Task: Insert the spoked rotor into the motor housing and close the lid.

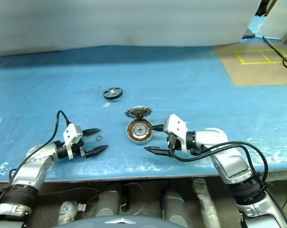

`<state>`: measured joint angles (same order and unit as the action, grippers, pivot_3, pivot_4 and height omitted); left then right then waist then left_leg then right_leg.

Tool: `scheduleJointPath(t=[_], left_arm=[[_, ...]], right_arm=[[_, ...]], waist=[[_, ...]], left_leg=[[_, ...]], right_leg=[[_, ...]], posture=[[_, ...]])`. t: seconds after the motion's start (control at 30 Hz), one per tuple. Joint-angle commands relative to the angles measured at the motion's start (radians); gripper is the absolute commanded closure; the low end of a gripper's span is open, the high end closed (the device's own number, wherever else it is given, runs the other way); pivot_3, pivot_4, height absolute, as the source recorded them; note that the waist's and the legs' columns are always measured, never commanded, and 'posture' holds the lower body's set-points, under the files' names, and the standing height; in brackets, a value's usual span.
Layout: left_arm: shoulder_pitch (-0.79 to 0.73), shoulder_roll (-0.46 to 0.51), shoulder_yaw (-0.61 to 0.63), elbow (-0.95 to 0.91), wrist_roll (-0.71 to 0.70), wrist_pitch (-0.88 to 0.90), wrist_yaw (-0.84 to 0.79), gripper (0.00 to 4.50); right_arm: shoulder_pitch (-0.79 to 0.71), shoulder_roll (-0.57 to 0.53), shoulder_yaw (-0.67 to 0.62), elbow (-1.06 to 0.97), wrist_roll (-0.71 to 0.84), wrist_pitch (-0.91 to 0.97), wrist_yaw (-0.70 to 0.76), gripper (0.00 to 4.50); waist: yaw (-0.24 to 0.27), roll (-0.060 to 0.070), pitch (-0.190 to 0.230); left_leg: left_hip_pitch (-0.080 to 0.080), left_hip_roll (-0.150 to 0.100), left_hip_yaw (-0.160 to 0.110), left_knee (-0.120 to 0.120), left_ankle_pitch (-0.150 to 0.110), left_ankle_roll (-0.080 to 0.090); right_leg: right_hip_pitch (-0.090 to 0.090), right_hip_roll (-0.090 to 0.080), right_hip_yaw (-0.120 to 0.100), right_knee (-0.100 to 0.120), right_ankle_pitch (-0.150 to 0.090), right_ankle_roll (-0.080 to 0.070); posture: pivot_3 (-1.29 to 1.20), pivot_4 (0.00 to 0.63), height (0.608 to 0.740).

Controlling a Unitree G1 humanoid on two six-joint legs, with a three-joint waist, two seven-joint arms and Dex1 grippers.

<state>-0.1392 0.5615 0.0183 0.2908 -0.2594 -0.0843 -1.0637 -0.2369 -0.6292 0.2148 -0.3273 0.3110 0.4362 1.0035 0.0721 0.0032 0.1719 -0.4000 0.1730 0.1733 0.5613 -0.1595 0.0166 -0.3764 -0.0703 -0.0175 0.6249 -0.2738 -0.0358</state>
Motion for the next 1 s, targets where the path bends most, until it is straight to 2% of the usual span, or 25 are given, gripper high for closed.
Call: scheduleJointPath(t=[0.03, 0.07, 0.17, 0.3, 0.5, 0.6, 0.67, 1.0], left_arm=[[-0.003, -0.001, -0.004, 0.057, 0.025, -0.023, 0.014, 0.0], [-0.012, -0.003, 0.003, 0.081, 0.026, -0.04, 0.019, 0.0], [-0.03, -0.004, 0.009, 0.142, 0.034, -0.075, 0.029, 0.63], [-0.031, -0.003, -0.005, 0.166, 0.039, -0.087, 0.024, 1.91], [-0.003, -0.001, -0.026, 0.144, 0.03, -0.064, -0.002, 1.91], [0.007, 0.003, -0.022, 0.141, 0.036, -0.057, 0.009, 2.54], [0.016, 0.009, -0.021, 0.143, 0.046, -0.061, 0.017, 3.15], [0.062, 0.06, -0.005, 0.137, 0.038, -0.056, -0.005, 3.15]], right_arm=[[-0.002, 0.001, 0.002, -0.008, -0.013, -0.032, -0.007, 0.66], [0.0, 0.002, 0.002, -0.004, -0.017, -0.037, -0.007, 0.66], [0.006, 0.0, 0.001, 0.007, -0.024, -0.052, -0.005, 0.61], [0.009, 0.001, 0.0, 0.014, -0.032, -0.063, -0.006, 0.61], [0.005, 0.006, 0.004, 0.013, -0.046, -0.061, -0.014, 0.61], [-0.004, 0.009, 0.006, 0.009, -0.049, -0.051, -0.017, 0.61], [-0.009, 0.009, 0.007, 0.008, -0.051, -0.048, -0.02, 0.61], [-0.033, 0.008, 0.012, -0.015, -0.046, -0.007, -0.031, 0.61]], waist=[[0.0, 0.0, 0.0], [0.001, 0.0, 0.0], [0.001, 0.0, 0.0], [0.0, 0.001, 0.0], [0.0, 0.002, -0.001], [0.0, 0.002, -0.001], [0.0, 0.003, -0.002], [-0.004, 0.004, -0.003]], left_leg=[[0.001, 0.0, 0.0, 0.0, 0.0, 0.0], [0.002, 0.0, 0.0, 0.0, 0.0, 0.0], [0.006, 0.0, 0.0, 0.0, 0.0, 0.0], [0.009, 0.0, 0.0, -0.001, 0.0, 0.0], [0.009, 0.0, 0.0, -0.001, 0.0, 0.0], [0.009, 0.0, 0.0, -0.002, 0.0, 0.0], [0.009, -0.001, 0.0, -0.003, 0.0, 0.0], [0.015, -0.002, 0.002, -0.011, 0.0, 0.0]], right_leg=[[0.001, 0.0, 0.0, 0.0, 0.0, 0.0], [0.002, 0.0, 0.0, 0.0, 0.0, 0.0], [0.005, 0.0, 0.0, 0.0, 0.0, 0.0], [0.008, -0.001, 0.0, -0.001, 0.0, 0.0], [0.008, -0.001, 0.0, -0.001, 0.0, 0.0], [0.008, -0.001, 0.0, -0.002, 0.0, 0.0], [0.008, -0.001, 0.0, -0.002, 0.0, 0.0], [0.008, -0.001, 0.004, -0.004, -0.001, 0.0]], posture=[[0.0, 0.15, 0.74], [0.0, 0.15, 0.74], [0.0, 0.15, 0.74], [0.0, 0.15, 0.74], [0.0, 0.15, 0.74], [0.0, 0.15, 0.74], [0.0, 0.15, 0.74], [0.0, 0.15, 0.74]])
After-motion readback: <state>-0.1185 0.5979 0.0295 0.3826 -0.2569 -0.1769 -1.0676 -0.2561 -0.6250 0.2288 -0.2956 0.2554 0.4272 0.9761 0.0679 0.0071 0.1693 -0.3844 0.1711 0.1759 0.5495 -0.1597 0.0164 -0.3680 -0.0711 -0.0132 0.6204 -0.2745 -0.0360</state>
